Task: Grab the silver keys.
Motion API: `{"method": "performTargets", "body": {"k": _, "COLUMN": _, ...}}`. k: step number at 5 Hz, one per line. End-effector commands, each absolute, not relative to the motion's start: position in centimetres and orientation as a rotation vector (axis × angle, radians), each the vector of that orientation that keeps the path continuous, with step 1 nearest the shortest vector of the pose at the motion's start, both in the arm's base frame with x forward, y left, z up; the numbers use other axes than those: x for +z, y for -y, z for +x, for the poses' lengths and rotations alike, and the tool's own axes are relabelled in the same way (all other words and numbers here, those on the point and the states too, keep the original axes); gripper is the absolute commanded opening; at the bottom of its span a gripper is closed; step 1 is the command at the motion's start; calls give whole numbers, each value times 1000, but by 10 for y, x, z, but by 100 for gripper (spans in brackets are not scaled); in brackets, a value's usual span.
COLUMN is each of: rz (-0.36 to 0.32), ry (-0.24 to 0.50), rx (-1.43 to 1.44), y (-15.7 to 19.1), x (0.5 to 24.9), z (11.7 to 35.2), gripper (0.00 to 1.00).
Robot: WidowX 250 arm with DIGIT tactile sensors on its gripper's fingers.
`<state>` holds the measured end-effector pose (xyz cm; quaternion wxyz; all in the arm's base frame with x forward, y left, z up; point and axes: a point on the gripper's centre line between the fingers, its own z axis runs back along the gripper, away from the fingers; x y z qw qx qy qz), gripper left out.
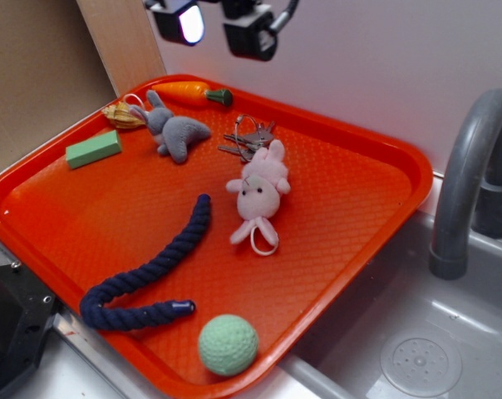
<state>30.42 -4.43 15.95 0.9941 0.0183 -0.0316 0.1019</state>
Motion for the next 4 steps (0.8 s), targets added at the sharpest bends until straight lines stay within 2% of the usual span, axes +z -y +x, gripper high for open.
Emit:
{"method": "performTargets", "body": {"k": 1, "rz": 2, "ry": 125, "rx": 371, "y": 29, "x": 163, "z": 340, "gripper": 100}}
{"method": "performTargets", "body": {"k": 2, "rz": -39, "ry": 116, "rx": 533, "y": 20, "x": 159, "z": 344, "gripper": 100}}
{"method": "performTargets", "body": {"k": 3, "rz": -60, "ry": 116, "rx": 785, "y": 0, "x": 154, "z": 337, "gripper": 100}}
{"method": "performTargets", "body": {"k": 4, "rz": -92, "ry": 151, "rx": 899, "y": -24, "x": 155, "z": 321, "gripper": 100}}
